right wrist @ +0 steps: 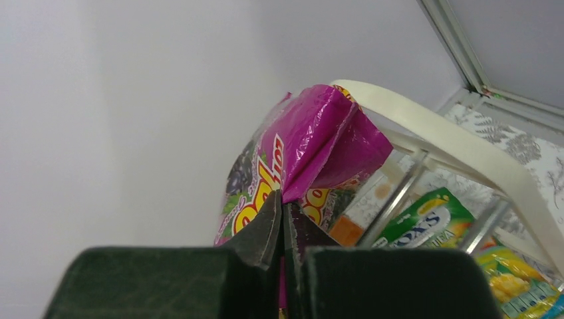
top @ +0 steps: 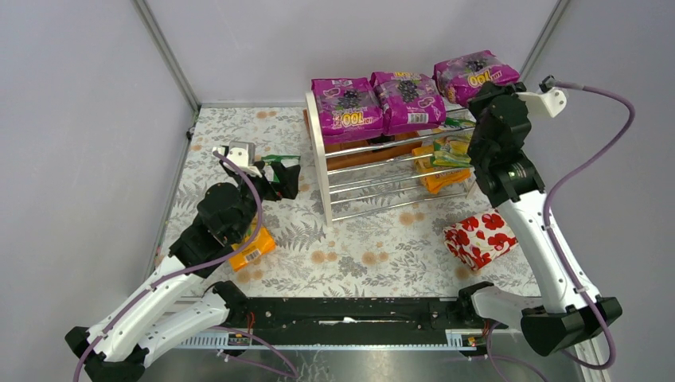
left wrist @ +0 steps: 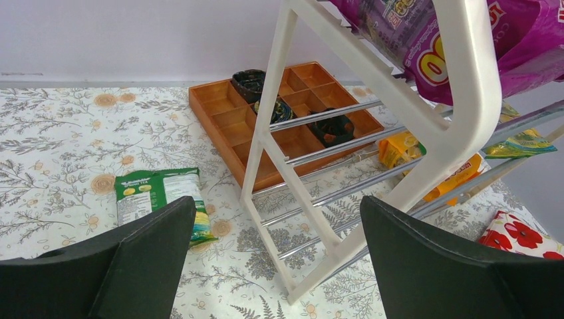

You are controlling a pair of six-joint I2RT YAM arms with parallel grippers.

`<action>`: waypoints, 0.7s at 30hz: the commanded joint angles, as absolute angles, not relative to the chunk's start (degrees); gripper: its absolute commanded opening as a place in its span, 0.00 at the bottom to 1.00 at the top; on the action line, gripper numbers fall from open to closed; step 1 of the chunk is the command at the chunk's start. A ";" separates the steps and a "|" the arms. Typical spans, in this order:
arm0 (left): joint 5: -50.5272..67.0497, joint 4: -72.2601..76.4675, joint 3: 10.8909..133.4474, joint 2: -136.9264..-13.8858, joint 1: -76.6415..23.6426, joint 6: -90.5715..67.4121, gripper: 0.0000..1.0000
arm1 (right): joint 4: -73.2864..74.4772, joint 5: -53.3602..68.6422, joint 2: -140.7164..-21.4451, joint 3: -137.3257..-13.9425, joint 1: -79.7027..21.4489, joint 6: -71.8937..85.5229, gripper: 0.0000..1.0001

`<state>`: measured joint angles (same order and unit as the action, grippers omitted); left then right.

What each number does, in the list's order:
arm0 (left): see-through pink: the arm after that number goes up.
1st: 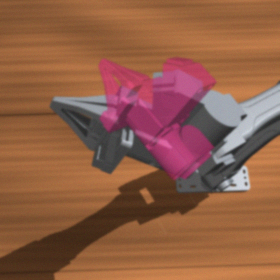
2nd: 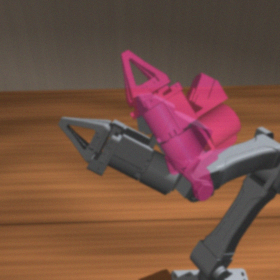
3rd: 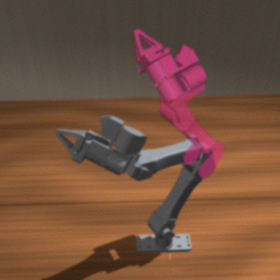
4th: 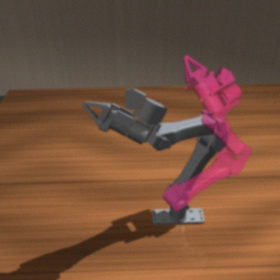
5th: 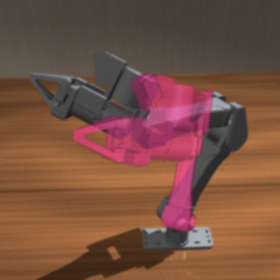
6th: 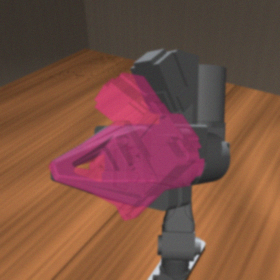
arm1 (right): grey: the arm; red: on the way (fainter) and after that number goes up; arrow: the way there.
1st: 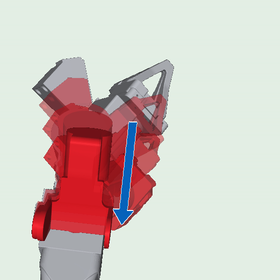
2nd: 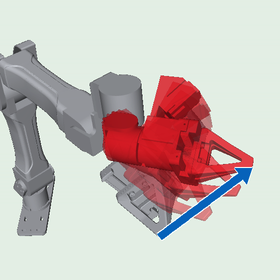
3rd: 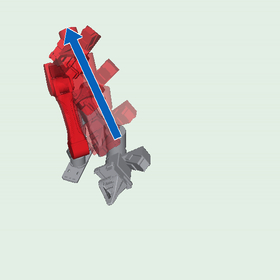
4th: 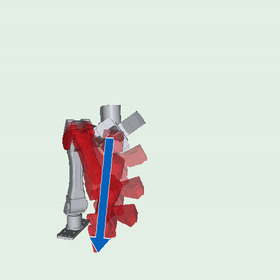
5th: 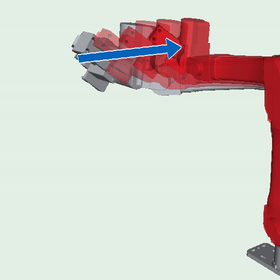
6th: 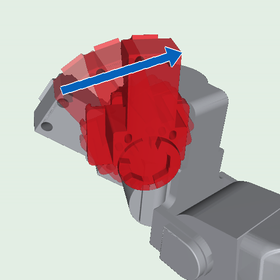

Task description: Place and organize the candy bags onto the shelf

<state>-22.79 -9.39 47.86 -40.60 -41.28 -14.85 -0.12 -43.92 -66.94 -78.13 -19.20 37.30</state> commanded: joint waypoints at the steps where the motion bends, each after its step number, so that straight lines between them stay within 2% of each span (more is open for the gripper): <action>1: -22.06 -7.21 49.67 -40.62 -41.03 -14.68 0.99 | 5.29 -41.24 -62.52 -76.80 -15.71 46.21 0.00; 21: -22.69 -7.15 49.57 -41.02 -41.00 -14.85 0.99 | 9.89 -37.18 -54.25 -68.25 -13.96 50.68 0.00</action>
